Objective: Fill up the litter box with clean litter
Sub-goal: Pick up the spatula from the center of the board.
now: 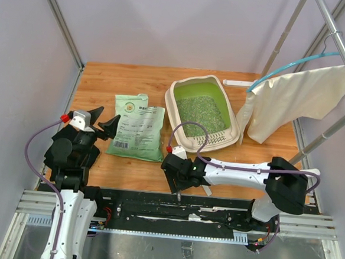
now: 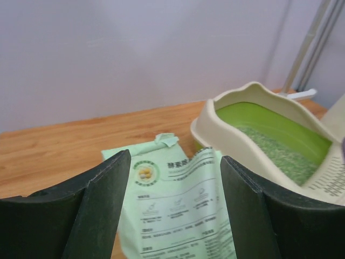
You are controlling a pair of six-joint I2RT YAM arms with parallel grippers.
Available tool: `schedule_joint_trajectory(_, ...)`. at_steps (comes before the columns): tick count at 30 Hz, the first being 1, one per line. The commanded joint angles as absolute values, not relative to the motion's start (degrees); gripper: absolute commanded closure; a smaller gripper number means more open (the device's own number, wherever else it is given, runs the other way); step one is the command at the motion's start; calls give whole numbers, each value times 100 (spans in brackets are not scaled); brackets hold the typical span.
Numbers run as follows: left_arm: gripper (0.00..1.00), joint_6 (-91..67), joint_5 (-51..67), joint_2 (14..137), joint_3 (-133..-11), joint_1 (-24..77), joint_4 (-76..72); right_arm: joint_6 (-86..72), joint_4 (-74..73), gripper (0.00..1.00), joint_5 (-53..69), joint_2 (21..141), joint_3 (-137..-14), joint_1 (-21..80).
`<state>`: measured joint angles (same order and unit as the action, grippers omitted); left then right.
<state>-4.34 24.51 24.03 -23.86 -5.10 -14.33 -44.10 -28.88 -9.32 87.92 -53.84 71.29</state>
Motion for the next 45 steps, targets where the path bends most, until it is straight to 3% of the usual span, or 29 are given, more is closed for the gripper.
schedule_joint_trajectory(1, 28, -1735, 2538, 2210, -2368, -413, -1104, -4724, -2625, 36, -1687, 9170, -5627, 7255)
schedule_joint_trajectory(8, 36, -2354, 2140, 2233, -2743, -413, -292, -4634, -2234, 71, -1718, 9224, -5511, 7279)
schedule_joint_trajectory(13, 38, -2831, 2447, 2635, -3102, -413, 266, -4456, -2387, 98, -1734, 8589, -5371, 7414)
schedule_joint_trajectory(23, 41, -3054, 3763, 3270, -3840, -409, 2114, -3375, -2281, 99, -925, 6560, -4674, 7559)
schedule_joint_trajectory(27, 41, -3531, 4138, 3362, -3728, 116, 1754, -1969, -2241, 99, -915, 5823, -4656, 7559)
schedule_joint_trajectory(30, 40, -3505, 3491, 3686, -4027, 921, 1987, -398, -2028, 99, -1004, 5460, -4589, 7559)
schedule_joint_trajectory(34, 36, -3226, 3130, 4314, -4624, 1729, 2516, 1052, -1992, 99, -1262, 5305, -4634, 7529)
schedule_joint_trajectory(45, 32, -2931, 3752, 4539, -4523, 1909, 2531, 2237, -2391, 99, -1556, 6002, -5293, 7011)
